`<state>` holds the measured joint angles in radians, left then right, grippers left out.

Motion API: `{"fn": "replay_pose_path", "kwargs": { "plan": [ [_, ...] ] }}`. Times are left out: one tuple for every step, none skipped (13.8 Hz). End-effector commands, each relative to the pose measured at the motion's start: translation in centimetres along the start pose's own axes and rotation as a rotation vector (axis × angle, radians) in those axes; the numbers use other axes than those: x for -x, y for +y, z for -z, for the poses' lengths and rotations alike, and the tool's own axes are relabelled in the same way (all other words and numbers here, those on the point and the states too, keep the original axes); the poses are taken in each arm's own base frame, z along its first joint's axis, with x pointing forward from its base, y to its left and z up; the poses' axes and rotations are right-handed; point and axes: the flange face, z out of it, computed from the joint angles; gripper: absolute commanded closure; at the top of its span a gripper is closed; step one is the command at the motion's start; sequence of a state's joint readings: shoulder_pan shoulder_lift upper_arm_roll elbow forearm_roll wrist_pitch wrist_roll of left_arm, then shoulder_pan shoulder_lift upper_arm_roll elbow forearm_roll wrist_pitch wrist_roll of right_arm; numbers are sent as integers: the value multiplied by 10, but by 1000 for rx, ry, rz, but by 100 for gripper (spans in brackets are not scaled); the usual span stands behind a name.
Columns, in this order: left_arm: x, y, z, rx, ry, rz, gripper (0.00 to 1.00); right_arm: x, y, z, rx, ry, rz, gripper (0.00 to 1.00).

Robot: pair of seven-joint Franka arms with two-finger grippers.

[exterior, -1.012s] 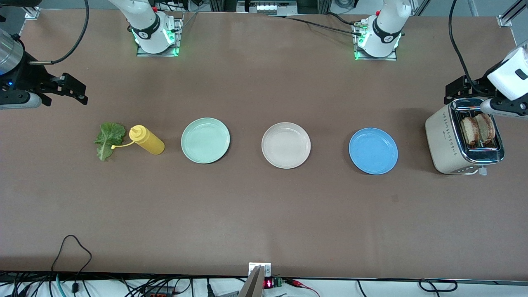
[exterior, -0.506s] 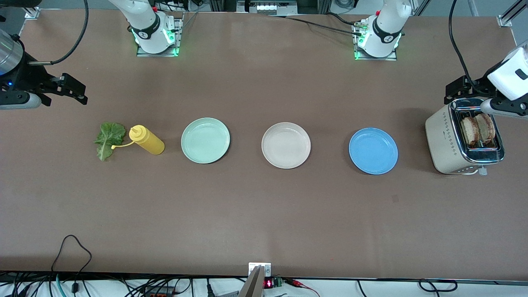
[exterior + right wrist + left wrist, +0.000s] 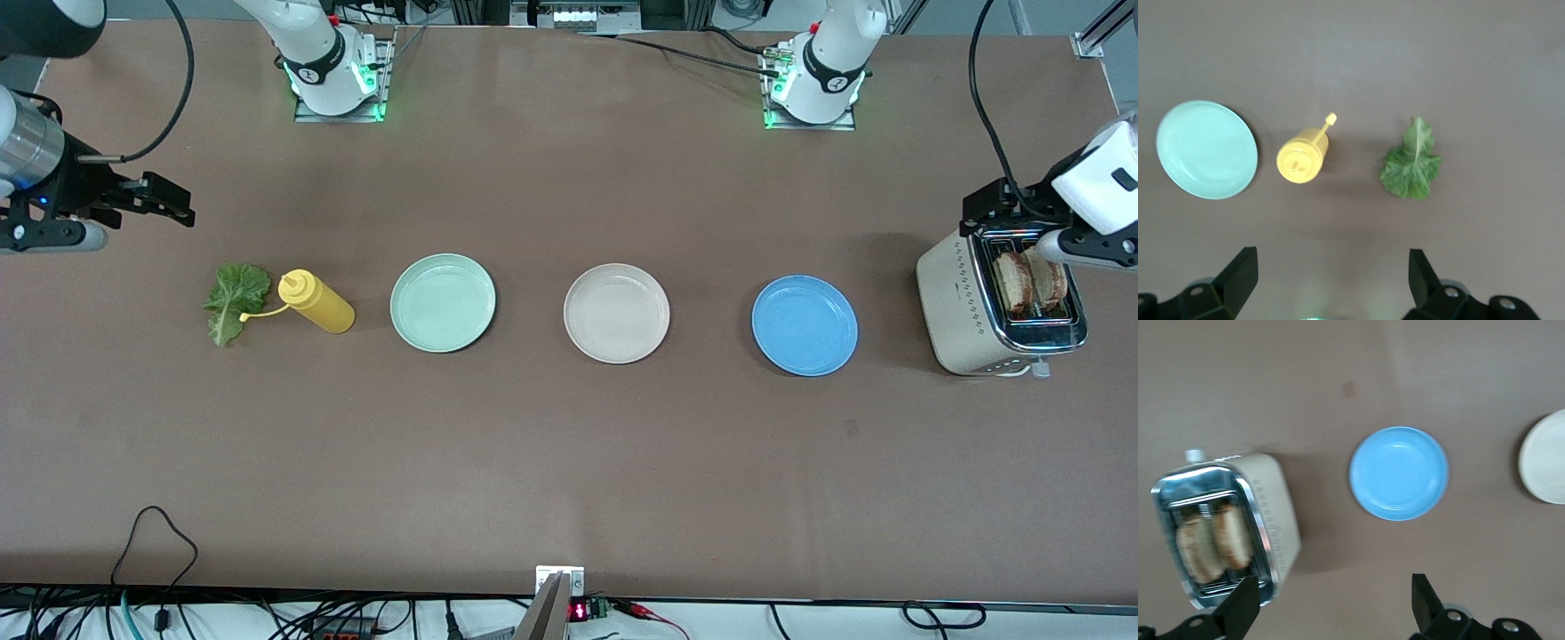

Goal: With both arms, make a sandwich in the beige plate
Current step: 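Reach the left gripper to the toaster while the right gripper reaches the bottle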

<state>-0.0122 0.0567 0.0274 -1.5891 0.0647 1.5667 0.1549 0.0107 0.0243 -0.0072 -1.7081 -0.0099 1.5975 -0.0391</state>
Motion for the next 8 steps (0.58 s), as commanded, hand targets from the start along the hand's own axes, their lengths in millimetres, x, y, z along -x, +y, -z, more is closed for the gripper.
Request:
{"fn": "replay_pose_path", "kwargs": {
  "plan": [
    [-11,-19,2,-106,-35,-6,0,-11,24,-25,2,-58,2,0],
    [-10,-30,-3,-107,-45,8,0,-16,32,-35,-2,-71,-7,0],
    [-13,-50,-20,-100,-76,40,0,-20,39,-45,-5,-84,-15,0],
    [-15,-65,-37,-90,-106,61,0,-25,44,-53,-7,-87,-23,0],
    [-12,-88,-50,-83,-122,96,0,-28,51,-59,-8,-90,-19,0],
    [-14,-96,-68,-74,-144,103,0,-31,53,-63,-11,-91,-11,0],
    [-13,-97,-82,-71,-153,99,0,-32,54,-64,-11,-91,-13,0],
    [-12,-98,-94,-69,-158,95,1,-31,55,-64,-12,-91,-14,0]
  ]
}}
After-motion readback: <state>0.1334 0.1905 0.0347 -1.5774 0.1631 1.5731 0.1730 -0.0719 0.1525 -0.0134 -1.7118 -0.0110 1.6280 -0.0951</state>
